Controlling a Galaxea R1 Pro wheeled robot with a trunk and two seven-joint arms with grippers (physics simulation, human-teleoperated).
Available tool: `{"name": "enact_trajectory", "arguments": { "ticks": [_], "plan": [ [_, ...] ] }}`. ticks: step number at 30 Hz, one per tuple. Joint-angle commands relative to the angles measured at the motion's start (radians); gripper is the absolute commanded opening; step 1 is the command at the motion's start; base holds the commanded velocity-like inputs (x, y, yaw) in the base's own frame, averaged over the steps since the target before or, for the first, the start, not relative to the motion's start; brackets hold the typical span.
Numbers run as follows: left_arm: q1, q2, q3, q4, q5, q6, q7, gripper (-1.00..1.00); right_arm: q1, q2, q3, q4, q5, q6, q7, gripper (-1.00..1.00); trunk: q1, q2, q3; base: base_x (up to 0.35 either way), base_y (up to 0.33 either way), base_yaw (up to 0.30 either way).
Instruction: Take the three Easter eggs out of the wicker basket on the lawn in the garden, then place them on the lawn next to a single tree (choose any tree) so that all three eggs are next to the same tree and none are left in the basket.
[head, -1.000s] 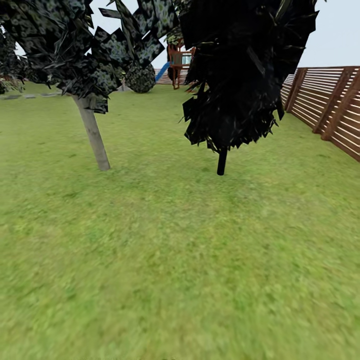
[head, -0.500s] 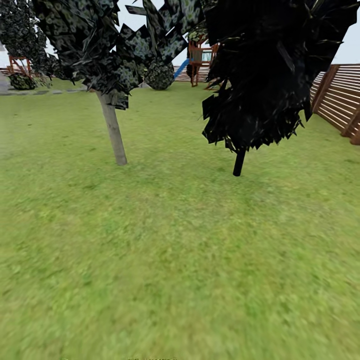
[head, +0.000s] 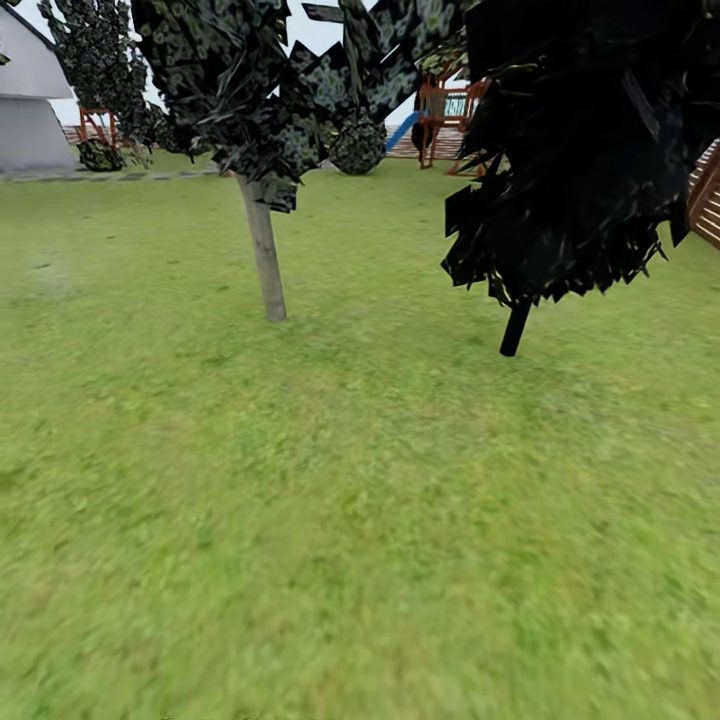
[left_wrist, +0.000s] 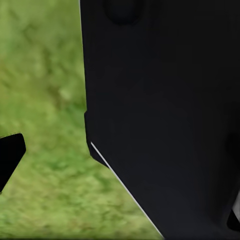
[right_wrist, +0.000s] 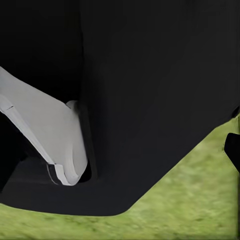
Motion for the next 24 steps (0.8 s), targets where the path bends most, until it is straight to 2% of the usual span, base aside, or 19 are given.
{"name": "enact_trajectory", "arguments": {
  "ticks": [1, 24],
  "plan": [
    [-0.001, 0.0, 0.0, 0.001, 0.0, -0.004, 0.0, 1.0, 0.0, 0.0, 0.0, 0.0, 0.0, -0.001, 0.0, 1.0, 0.0, 0.0, -0.002, 0.0, 0.0, 0.225],
    [-0.001, 0.0, 0.003, 0.001, 0.003, -0.004, 0.0, 1.0, 0.0, 0.0, -0.001, 0.0, 0.0, -0.001, 0.0, 1.0, 0.0, 0.0, -0.021, 0.0, 0.0, 0.225]
  ]
}}
